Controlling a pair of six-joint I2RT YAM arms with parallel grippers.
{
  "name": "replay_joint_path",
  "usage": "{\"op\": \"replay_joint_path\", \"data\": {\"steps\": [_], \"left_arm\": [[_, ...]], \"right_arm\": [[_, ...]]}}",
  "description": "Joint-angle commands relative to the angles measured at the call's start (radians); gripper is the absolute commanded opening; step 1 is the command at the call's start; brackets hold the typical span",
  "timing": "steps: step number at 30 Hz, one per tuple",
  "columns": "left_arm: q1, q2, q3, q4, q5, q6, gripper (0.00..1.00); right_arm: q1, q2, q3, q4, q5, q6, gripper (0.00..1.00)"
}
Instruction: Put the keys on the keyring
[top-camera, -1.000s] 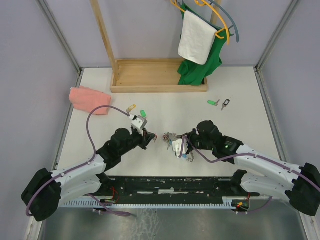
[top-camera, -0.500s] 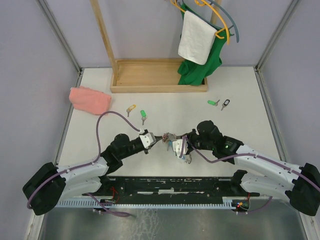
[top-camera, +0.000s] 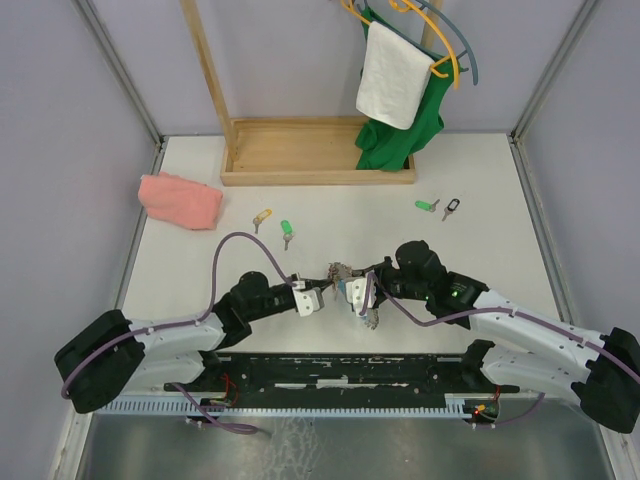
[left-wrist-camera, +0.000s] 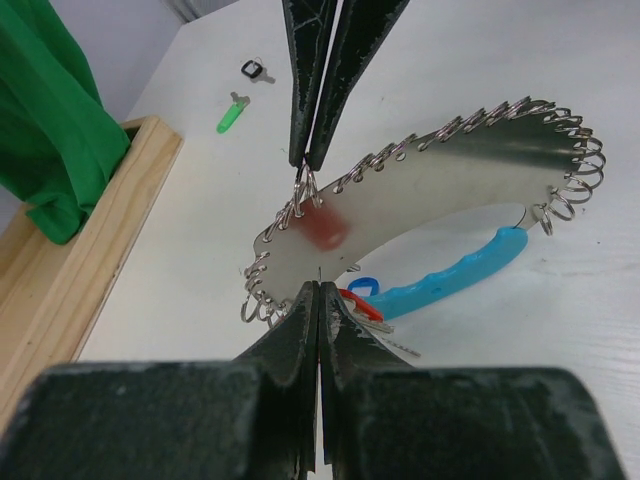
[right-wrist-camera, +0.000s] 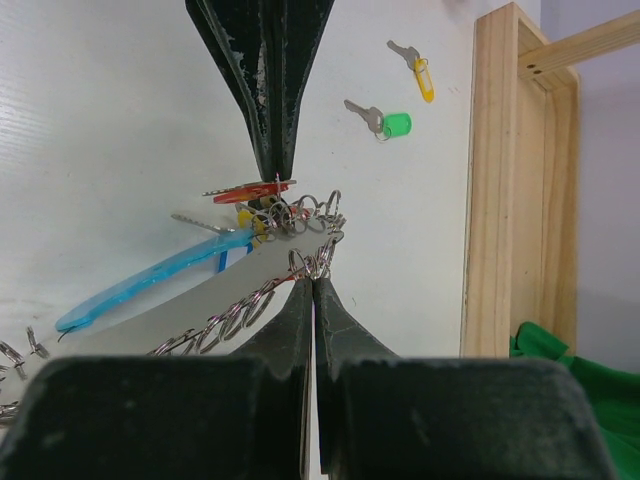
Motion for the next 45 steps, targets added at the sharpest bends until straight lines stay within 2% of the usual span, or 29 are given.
{"op": "replay_joint_path", "data": {"steps": [1,23,45], "left_arm": [[-0.019,0.023,0.001,0.118,-0.008,0.080,0.03],[-0.045,0.078,0.004,0.213,-0.008,0.076,0.03],[-0.052,0.107,0.014,0.252,-0.026,0.046,0.03]], "right_arm": [[0.007,-0.016,0.023,0.097,-0.016,0.010,0.01],[0.007,0.010,0.026,0.136,0.032,0.110,0.01],[0.009,0.019,0.029,0.143,0.017,0.130,0.01]]}}
